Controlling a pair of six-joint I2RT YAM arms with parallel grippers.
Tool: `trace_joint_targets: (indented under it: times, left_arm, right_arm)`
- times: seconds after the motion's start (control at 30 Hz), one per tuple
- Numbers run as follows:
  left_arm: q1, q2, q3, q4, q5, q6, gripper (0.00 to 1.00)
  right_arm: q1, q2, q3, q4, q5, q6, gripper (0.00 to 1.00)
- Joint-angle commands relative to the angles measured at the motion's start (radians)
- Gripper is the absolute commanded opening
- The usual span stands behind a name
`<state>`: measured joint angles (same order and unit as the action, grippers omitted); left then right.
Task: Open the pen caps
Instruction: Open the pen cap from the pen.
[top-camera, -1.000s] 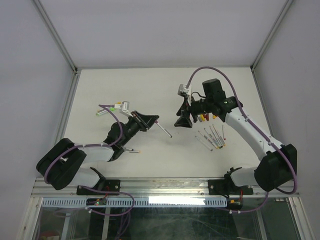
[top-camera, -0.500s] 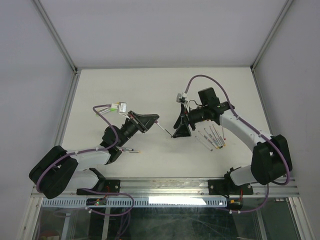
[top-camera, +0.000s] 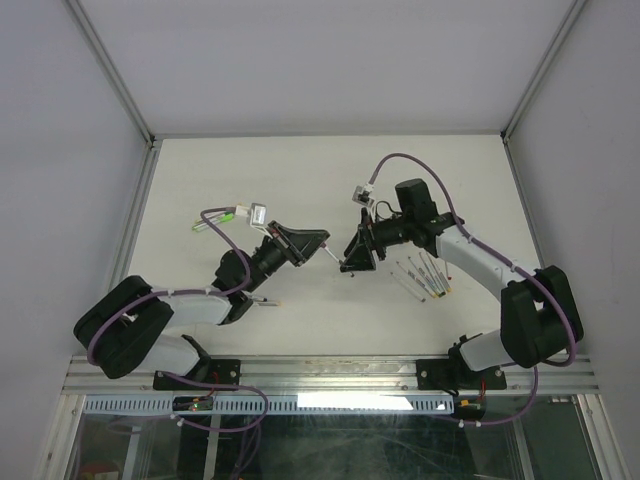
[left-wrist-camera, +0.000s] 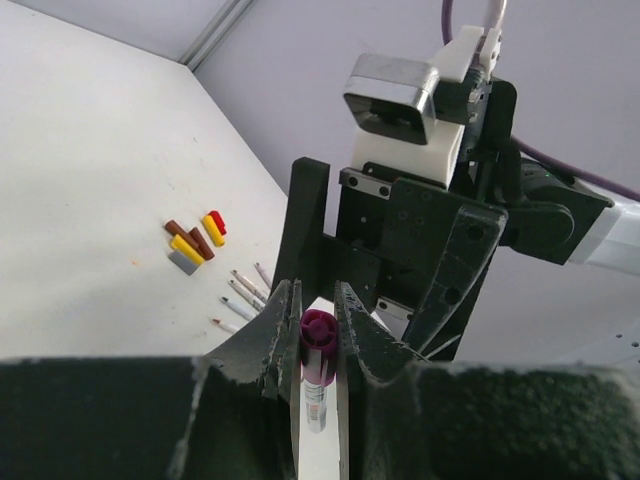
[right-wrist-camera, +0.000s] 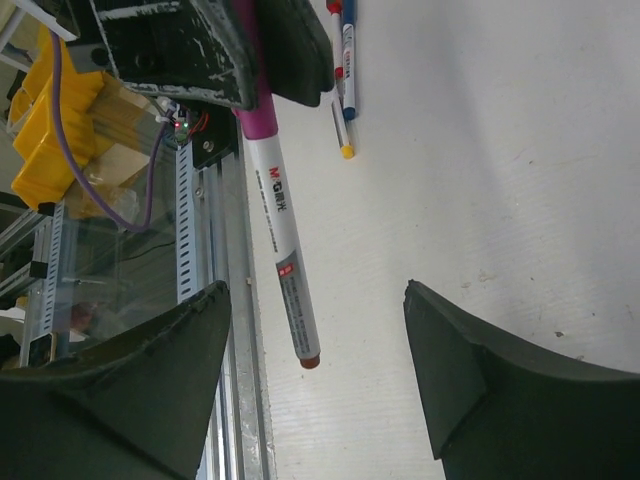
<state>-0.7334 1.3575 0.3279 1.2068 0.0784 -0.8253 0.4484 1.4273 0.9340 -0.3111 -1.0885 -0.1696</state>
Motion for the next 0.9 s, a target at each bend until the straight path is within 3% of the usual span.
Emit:
trace_joint_targets:
  times: [0.0, 0.17, 0.4, 0.57, 0.7, 0.87]
  left_arm:
    - [-0.02, 0.033, 0.065, 0.111, -0.007, 0.009, 0.0]
    - [-0.028, 0.089, 0.088, 0.148, 0.012, -0.021, 0.0]
    - [-0.029, 0.103, 0.092, 0.144, -0.008, -0.025, 0.0]
    - [-0.024, 0.093, 0.103, 0.141, -0.014, -0.01, 0.0]
    - [0.029, 0.04, 0.097, 0.144, -0.048, -0.017, 0.0]
    - [0.179, -0.049, 0.099, 0.088, -0.16, -0.021, 0.0]
  right_arm:
    - [0.039, -0.011, -0.009, 0.14, 0.053, 0.082, 0.72]
    - [0.078, -0.002, 0.017, 0.113, 0.084, 0.052, 0.6]
    - [0.082, -0.046, 0.021, 0.078, 0.079, -0.006, 0.33]
    - [0.083, -0.044, 0.036, 0.046, 0.086, -0.021, 0.0]
    - [0.084, -0.014, 0.07, -0.022, 0.083, -0.047, 0.0]
    - [0.096, 0.028, 0.086, -0.068, 0.076, -0.067, 0.0]
